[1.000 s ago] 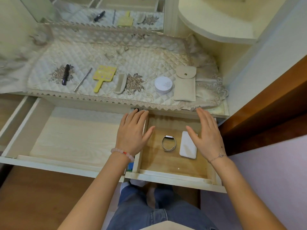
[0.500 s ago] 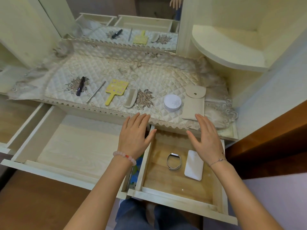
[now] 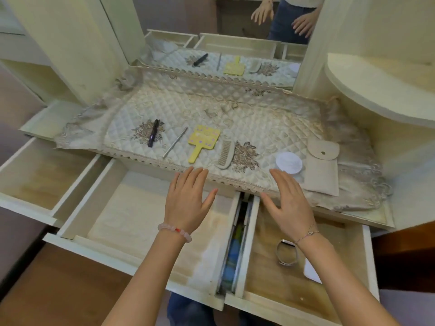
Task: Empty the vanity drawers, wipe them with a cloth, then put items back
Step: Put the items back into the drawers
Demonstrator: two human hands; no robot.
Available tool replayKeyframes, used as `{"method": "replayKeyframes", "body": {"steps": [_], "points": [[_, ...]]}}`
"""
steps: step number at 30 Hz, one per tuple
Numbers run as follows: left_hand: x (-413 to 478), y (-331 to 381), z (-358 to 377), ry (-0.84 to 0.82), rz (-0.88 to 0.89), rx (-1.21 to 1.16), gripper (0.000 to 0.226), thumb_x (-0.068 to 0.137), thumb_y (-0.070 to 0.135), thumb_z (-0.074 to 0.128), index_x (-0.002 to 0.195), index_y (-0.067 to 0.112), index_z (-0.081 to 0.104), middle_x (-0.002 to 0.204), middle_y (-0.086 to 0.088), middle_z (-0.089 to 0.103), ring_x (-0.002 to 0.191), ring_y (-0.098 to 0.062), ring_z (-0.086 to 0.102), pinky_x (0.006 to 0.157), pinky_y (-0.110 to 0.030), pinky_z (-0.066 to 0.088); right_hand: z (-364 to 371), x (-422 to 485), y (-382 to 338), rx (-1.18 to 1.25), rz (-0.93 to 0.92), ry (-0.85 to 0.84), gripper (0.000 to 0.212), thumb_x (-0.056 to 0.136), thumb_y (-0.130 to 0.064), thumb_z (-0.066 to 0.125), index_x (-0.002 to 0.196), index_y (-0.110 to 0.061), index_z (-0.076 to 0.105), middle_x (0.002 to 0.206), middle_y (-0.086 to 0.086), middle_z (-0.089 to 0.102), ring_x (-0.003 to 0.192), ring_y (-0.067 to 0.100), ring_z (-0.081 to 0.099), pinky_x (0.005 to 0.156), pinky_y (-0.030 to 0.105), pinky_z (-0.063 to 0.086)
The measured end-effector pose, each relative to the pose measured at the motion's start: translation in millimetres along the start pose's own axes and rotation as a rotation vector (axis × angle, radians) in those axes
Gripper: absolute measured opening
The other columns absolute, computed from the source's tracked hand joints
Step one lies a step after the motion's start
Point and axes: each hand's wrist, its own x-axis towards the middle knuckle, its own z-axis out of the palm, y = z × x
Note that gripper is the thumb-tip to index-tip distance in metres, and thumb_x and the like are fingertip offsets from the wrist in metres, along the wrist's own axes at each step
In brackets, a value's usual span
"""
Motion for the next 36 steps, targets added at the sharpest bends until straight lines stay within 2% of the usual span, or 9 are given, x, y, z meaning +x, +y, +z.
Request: {"method": "replayKeyframes", "body": {"steps": [4,8,12,18,21,29,33,36], "points": [[10.0,-48.7,-9.2,0.01,0.009,-0.006,0.047,0.089,0.036,0.058,0.126,0.008,0.055,0.128,-0.009,0.058,0.127,-0.028,0.046,0.106,-0.046,0.033,28.1,18.9,-39.5,-0.007,-0.014,-0.017,0.059,0.093,-0.042,0.045,0.144,-0.018,0.028,0.151,-0.002,0.029,0.141,0.013,0.019,0.116,0.027,0.014],[19.7,-98.8,-16.1,-0.023,0.038,-0.02,0.047,0.09,0.037,0.056,0.127,0.008,0.053,0.13,-0.008,0.056,0.129,-0.026,0.044,0.107,-0.045,0.031,55.7,33.5,-75.2,-0.026,0.025,-0.005,0.059,0.093,-0.04,0.044,0.145,-0.017,0.027,0.152,-0.001,0.027,0.142,0.013,0.017,0.115,0.023,0.008],[30.2,-139.5,-21.1,-0.058,0.099,-0.042,0.047,0.09,0.037,0.056,0.128,0.01,0.052,0.131,-0.007,0.055,0.13,-0.025,0.042,0.109,-0.044,0.029,78.8,44.3,-108.6,-0.009,0.087,0.034,0.058,0.092,-0.038,0.047,0.143,-0.013,0.032,0.15,0.003,0.031,0.141,0.018,0.022,0.117,0.034,0.017],[41.9,-175.0,-21.2,-0.077,0.193,-0.067,0.048,0.089,0.037,0.057,0.127,0.009,0.053,0.127,-0.008,0.058,0.127,-0.027,0.046,0.108,-0.046,0.031,105.1,50.5,-134.7,-0.018,0.147,0.083,0.054,0.092,-0.029,0.053,0.139,-0.008,0.038,0.146,0.007,0.037,0.139,0.022,0.027,0.115,0.033,0.018],[45.6,-183.1,-17.8,-0.075,0.219,-0.081,0.047,0.088,0.036,0.058,0.126,0.009,0.054,0.126,-0.008,0.059,0.126,-0.028,0.047,0.107,-0.047,0.032,110.7,54.8,-138.0,-0.023,0.164,0.089,0.054,0.091,-0.028,0.054,0.139,-0.009,0.038,0.146,0.007,0.038,0.139,0.022,0.028,0.114,0.03,0.016],[61.4,-182.6,-1.2,-0.148,0.243,-0.113,0.047,0.091,0.037,0.053,0.129,0.01,0.051,0.131,-0.006,0.055,0.129,-0.025,0.043,0.11,-0.044,0.027,111.5,67.5,-122.3,-0.006,0.214,0.112,0.053,0.091,-0.026,0.055,0.138,-0.008,0.039,0.144,0.008,0.039,0.137,0.024,0.031,0.115,0.035,0.02],[79.4,-169.1,13.1,-0.183,0.239,-0.164,0.045,0.092,0.037,0.05,0.127,0.009,0.051,0.126,-0.007,0.057,0.122,-0.025,0.048,0.103,-0.039,0.034,112.4,80.1,-105.7,0.01,0.258,0.078,0.055,0.092,-0.029,0.053,0.14,-0.01,0.035,0.147,0.006,0.035,0.138,0.021,0.027,0.115,0.036,0.021],[94.9,-154.9,32.1,-0.249,0.15,-0.275,0.046,0.092,0.037,0.052,0.129,0.009,0.049,0.128,-0.006,0.055,0.119,-0.023,0.049,0.098,-0.034,0.034,114.6,94.0,-90.0,0.055,0.303,0.063,0.055,0.092,-0.029,0.053,0.14,-0.01,0.035,0.146,0.005,0.037,0.136,0.02,0.03,0.113,0.031,0.023]]}}
